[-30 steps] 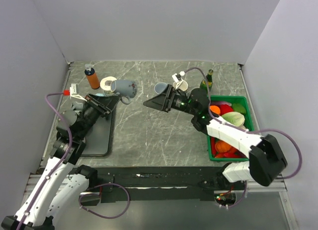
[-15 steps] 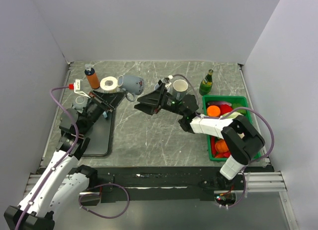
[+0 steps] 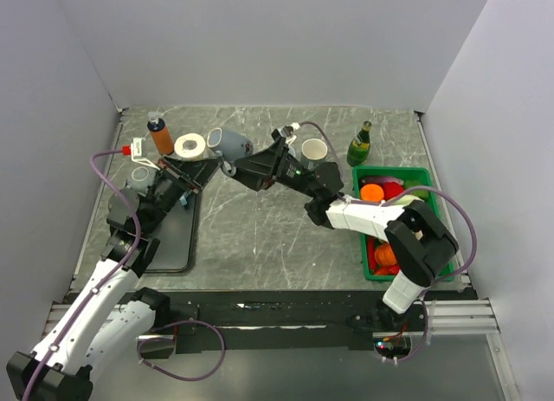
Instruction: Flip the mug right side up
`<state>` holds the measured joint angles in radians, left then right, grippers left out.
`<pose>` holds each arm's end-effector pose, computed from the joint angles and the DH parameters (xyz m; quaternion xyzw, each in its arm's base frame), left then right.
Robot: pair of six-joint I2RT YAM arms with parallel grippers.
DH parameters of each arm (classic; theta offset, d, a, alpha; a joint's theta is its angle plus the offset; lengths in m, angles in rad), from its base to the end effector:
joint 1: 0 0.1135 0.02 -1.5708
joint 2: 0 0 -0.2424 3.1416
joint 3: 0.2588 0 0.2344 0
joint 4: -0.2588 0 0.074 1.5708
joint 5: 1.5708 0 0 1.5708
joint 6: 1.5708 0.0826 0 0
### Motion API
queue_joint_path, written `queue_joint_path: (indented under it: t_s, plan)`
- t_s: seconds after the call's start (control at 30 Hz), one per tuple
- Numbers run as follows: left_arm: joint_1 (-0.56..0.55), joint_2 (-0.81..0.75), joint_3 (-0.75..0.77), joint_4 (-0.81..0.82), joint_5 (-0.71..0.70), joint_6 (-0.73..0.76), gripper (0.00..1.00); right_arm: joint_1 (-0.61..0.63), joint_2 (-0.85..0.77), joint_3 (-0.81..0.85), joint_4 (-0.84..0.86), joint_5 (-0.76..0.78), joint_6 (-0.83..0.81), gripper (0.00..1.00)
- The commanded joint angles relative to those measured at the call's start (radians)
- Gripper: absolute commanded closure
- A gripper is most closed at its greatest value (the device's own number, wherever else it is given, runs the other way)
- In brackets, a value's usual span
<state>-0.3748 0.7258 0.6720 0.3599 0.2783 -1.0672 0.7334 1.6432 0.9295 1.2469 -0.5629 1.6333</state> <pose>0.1913 -0.0996 0.3683 -0.0934 0.5886 -0.5889 0.5459 0.2468 0.2818 0.3254 -0.0100 0.5338 0.8244 0.1877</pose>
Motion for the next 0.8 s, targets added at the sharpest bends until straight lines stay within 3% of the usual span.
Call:
queue_joint_path:
  t_s: [0.0, 0.03, 0.37, 0.6, 0.77]
  plan:
    - [-0.039, -0.011, -0.021, 0.079, -0.022, 0.006, 0.99, 0.018, 0.045, 0.115, 0.086, 0.026, 0.083, 0.38]
    - [-0.047, -0.011, -0.032, 0.080, -0.030, 0.003, 0.99, 0.018, 0.055, 0.126, 0.079, 0.023, 0.094, 0.44]
    - [-0.092, -0.003, -0.077, 0.079, -0.059, 0.007, 0.99, 0.018, 0.064, 0.112, 0.062, 0.023, 0.097, 0.64]
    - [-0.102, -0.014, -0.098, 0.062, -0.074, 0.018, 0.99, 0.018, 0.084, 0.124, 0.082, 0.003, 0.117, 1.00]
    - [-0.104, -0.025, -0.111, 0.051, -0.076, 0.018, 0.99, 0.018, 0.069, 0.115, 0.054, 0.000, 0.085, 1.00]
